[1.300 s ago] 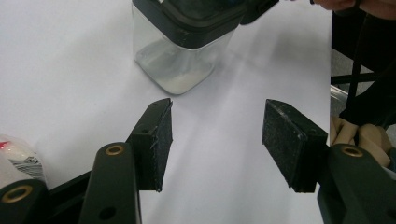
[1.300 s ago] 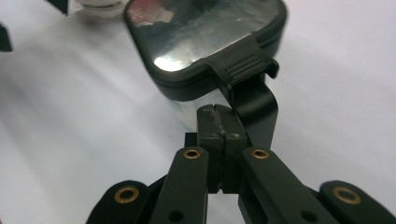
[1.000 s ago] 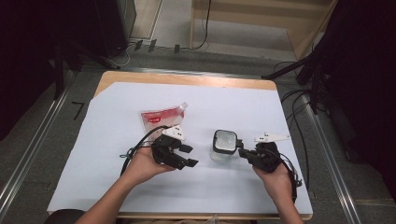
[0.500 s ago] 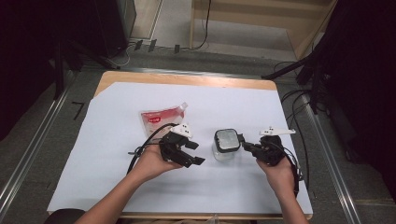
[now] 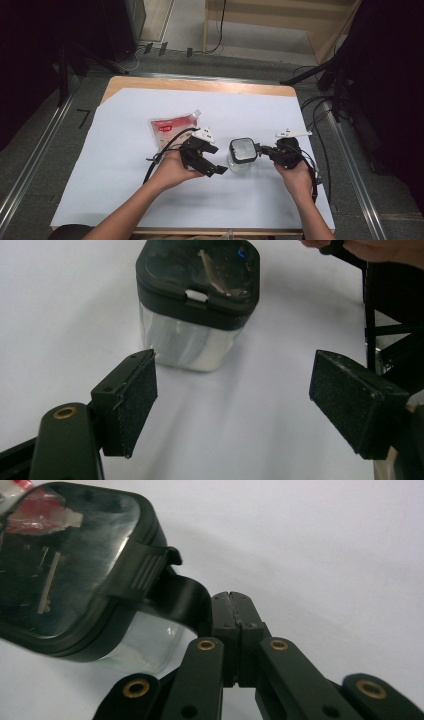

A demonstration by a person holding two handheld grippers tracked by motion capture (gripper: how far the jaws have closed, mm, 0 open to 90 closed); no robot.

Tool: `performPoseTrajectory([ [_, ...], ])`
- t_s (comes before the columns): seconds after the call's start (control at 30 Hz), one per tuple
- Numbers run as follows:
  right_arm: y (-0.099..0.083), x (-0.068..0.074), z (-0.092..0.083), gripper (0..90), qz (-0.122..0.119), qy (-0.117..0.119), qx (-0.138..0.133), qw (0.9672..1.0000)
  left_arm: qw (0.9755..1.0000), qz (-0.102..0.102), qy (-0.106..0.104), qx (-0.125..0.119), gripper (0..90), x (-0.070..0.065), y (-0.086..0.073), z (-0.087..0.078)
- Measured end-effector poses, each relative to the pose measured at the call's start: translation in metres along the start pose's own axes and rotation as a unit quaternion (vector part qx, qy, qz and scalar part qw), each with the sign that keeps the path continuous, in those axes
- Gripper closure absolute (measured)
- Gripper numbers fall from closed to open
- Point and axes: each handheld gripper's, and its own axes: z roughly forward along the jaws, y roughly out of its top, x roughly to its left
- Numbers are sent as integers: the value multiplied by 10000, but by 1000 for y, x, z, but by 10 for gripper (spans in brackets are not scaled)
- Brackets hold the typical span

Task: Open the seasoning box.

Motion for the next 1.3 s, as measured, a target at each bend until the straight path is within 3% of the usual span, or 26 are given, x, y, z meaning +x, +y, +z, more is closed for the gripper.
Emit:
performPoseTrajectory([
  [0.23, -1, 0, 4, 900, 4, -27, 35, 10000, 9999, 84, 134, 53, 178, 3, 6, 10],
  [0.27, -1, 1, 4, 900, 12, 9, 32, 10000, 10000, -18, 93, 8, 173, 4, 7, 14],
  [0.47, -1, 1, 7, 900, -22, -3, 150, 9999, 9998, -84, 181, 5, 148, 9, 10, 26],
  [0.67, 3, -2, 10, 900, -22, 56, 13, 10000, 9999, -78, 117, 2, 144, 12, 13, 37],
  [0.9, 4, -4, 13, 900, 0, 80, 35, 10000, 9999, -44, 124, 23, 147, 16, 13, 46],
  [1.07, 4, -3, 13, 900, -19, 23, 44, 10000, 9999, 74, 141, 26, 146, 16, 18, 52],
  [1.17, 4, -3, 14, 900, 10, 33, 54, 10000, 9993, 266, 271, 31, 151, 12, 21, 53],
  [1.3, 4, -3, 13, 900, 22, 54, 57, 10000, 9988, 354, 339, 44, 158, 11, 22, 51],
])
